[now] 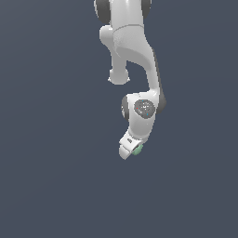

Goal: Pick up the object and move it to a goal position.

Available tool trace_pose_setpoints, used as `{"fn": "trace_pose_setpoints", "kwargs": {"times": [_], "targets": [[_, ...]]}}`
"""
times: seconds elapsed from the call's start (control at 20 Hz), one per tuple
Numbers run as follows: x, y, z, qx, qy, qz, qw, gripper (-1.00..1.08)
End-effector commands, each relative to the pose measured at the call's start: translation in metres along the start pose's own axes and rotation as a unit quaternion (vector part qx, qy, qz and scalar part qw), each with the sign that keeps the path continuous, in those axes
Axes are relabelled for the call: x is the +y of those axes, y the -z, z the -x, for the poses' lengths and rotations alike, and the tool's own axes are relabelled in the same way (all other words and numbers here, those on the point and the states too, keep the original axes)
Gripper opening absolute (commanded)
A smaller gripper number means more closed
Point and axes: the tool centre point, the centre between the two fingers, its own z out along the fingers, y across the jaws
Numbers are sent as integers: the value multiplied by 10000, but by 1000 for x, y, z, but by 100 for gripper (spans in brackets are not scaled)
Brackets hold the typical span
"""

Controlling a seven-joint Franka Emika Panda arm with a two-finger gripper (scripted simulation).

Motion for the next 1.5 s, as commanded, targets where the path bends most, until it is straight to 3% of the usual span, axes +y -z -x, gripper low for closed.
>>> {"fn": "trace_pose_setpoints", "kwargs": {"times": [0.0,0.8,1.1,1.45], "targets": [[0,0,0,3,2,2,10000,-100],[-1,16,3,2,-1,3,10000,-100],[-3,52,9,-1,0,5,10000,-100],[-8,120,21,-2,2,6,10000,-100]]}}
